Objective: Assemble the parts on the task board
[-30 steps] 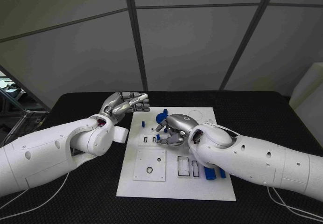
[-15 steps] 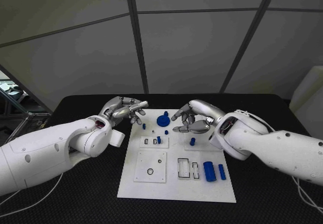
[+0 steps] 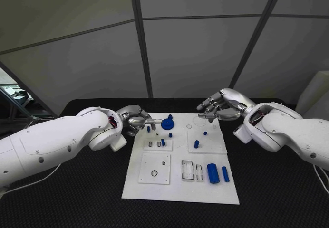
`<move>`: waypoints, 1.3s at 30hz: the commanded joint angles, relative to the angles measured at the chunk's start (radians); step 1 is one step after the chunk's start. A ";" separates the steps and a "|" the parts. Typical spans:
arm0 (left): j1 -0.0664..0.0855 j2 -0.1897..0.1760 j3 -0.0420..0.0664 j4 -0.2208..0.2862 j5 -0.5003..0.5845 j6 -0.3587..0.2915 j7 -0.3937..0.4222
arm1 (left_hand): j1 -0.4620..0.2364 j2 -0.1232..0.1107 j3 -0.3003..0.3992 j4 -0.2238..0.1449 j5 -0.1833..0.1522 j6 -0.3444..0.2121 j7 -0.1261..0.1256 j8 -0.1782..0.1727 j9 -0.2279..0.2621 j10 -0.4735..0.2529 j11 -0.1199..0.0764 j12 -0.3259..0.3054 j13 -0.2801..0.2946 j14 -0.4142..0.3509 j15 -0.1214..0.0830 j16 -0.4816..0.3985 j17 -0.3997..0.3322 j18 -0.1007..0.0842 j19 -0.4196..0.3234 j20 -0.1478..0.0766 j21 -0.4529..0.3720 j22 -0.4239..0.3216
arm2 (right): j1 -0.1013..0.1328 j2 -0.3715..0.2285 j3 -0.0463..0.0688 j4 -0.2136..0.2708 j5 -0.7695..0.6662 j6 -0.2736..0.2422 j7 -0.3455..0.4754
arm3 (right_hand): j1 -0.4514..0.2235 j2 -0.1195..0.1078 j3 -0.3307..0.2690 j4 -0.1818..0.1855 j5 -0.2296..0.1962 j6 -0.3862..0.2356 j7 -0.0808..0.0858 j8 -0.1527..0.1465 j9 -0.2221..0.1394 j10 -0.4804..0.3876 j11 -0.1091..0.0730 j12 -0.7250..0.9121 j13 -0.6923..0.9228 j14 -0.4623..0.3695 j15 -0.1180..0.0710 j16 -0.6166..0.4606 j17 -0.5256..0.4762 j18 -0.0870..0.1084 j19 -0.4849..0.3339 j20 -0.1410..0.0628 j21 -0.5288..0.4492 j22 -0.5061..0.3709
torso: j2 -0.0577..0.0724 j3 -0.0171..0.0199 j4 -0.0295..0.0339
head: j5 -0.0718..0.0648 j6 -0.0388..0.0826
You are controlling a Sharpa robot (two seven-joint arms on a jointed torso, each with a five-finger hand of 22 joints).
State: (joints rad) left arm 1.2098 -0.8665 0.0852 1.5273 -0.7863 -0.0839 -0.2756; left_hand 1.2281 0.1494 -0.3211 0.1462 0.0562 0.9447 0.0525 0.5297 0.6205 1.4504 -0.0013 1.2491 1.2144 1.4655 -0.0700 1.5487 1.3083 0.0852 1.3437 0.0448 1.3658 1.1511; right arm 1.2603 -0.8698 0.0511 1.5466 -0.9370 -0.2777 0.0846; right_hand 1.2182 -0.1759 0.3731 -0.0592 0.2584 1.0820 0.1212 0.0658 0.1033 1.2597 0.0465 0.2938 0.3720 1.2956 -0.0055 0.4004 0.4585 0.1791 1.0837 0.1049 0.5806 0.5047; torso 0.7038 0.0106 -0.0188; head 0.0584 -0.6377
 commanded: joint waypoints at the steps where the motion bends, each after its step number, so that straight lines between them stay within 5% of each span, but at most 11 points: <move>1: 0.011 0.027 -0.002 -0.012 -0.190 0.103 -0.228 | -0.016 -0.008 -0.014 0.036 -0.007 -0.022 -0.002 0.025 0.070 0.024 -0.014 0.171 0.226 0.097 -0.002 0.005 0.242 -0.005 -0.003 -0.004 0.009 0.010 | 0.003 0.000 0.001 -0.010 0.062 0.008 0.018 | -0.006 -0.001 0.003 -0.012 0.000 0.008 -0.004 0.001 0.000 0.035 -0.007 -0.008 -0.012 0.039 -0.007 -0.015 0.000 0.006 0.031 -0.004 -0.016 -0.013 | -0.010 0.0025 -0.0017 | 0.005 -0.007; 6: 0.030 0.085 -0.022 -0.048 -0.226 0.138 -0.296 | -0.010 -0.010 -0.019 0.068 -0.007 -0.027 -0.009 0.047 0.136 0.047 -0.021 0.205 0.260 0.105 -0.008 0.020 0.260 -0.004 -0.006 -0.009 0.011 0.016 | 0.003 0.003 0.001 -0.028 0.059 -0.001 0.010 | -0.013 -0.006 -0.008 -0.020 0.000 0.018 -0.016 0.001 0.000 0.090 -0.023 0.017 0.002 0.101 -0.026 0.013 0.031 0.005 0.082 -0.022 0.001 -0.006 | -0.013 0.0033 -0.0014 | 0.010 -0.012; 18: 0.072 0.200 -0.080 -0.135 -0.261 0.191 -0.359 | -0.002 -0.008 -0.020 0.100 -0.006 -0.038 -0.011 0.054 0.202 0.056 -0.023 0.219 0.276 0.105 -0.010 0.022 0.262 -0.008 0.005 -0.012 0.025 0.042 | 0.003 0.022 0.001 -0.054 0.052 -0.011 -0.006 | -0.018 -0.008 -0.012 -0.022 0.001 0.012 -0.016 -0.002 -0.001 0.094 -0.023 0.020 0.007 0.104 -0.028 0.016 0.042 0.004 0.088 -0.025 0.001 -0.005 | -0.010 0.0036 -0.0032 | 0.016 -0.022; 30: 0.079 0.254 -0.097 -0.169 -0.263 0.246 -0.378 | 0.010 -0.006 -0.015 0.112 -0.004 -0.045 -0.010 0.049 0.234 0.051 -0.022 0.212 0.273 0.105 -0.009 0.022 0.262 -0.007 -0.003 -0.011 0.021 0.037 | 0.003 0.038 0.001 -0.073 0.044 -0.010 -0.016 | -0.016 -0.004 -0.009 -0.027 0.018 0.004 -0.016 -0.003 -0.004 0.091 -0.023 0.018 0.011 0.102 -0.028 0.015 0.054 0.003 0.092 -0.027 0.000 -0.005 | -0.010 0.0024 -0.0019 | 0.015 -0.033; 33: 0.080 0.261 -0.098 -0.177 -0.263 0.257 -0.381 | 0.017 -0.005 -0.011 0.111 -0.003 -0.046 -0.010 0.047 0.242 0.050 -0.021 0.210 0.272 0.105 -0.008 0.022 0.262 -0.006 -0.005 -0.011 0.019 0.034 | 0.003 0.039 0.001 -0.074 0.044 -0.011 -0.017 | -0.017 -0.005 -0.003 -0.031 0.077 0.001 -0.013 -0.002 -0.005 0.081 -0.021 0.011 0.012 0.091 -0.025 0.007 0.062 0.002 0.088 -0.026 -0.006 -0.007 | -0.010 0.0019 -0.0024 | 0.016 -0.036; 39: 0.080 0.271 -0.099 -0.186 -0.263 0.269 -0.387 | 0.025 -0.005 -0.008 0.110 -0.003 -0.048 -0.009 0.045 0.251 0.048 -0.020 0.207 0.272 0.105 -0.008 0.022 0.262 -0.006 -0.007 -0.010 0.018 0.033 | 0.003 0.040 0.001 -0.075 0.043 -0.011 -0.020 | -0.018 -0.006 -0.001 -0.033 0.090 0.000 -0.012 -0.002 -0.006 0.079 -0.020 0.010 0.013 0.089 -0.025 0.005 0.066 0.002 0.088 -0.026 -0.008 -0.007 | -0.010 0.0024 -0.0020 | 0.016 -0.039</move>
State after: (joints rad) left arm 1.2879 -0.5979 -0.0141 1.3424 -1.0404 0.1531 -0.6465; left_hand 1.2471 0.1440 -0.3334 0.2564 0.0526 0.9038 0.0429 0.5786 0.8704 1.4586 -0.0144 1.2538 1.2205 1.4690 -0.0734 1.5684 1.3080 0.0852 1.3413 0.0360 1.3851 1.1852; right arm 1.2613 -0.8308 0.0509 1.4709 -0.8924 -0.2808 0.0652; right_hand 1.2089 -0.1853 0.3701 -0.0870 0.3425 1.0873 0.1091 0.0659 0.0989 1.3437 0.0232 0.3098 0.3836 1.3882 -0.0302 0.4123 0.5226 0.1787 1.1672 0.0785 0.5762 0.4976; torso 0.6938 0.0129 -0.0209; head 0.0738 -0.6757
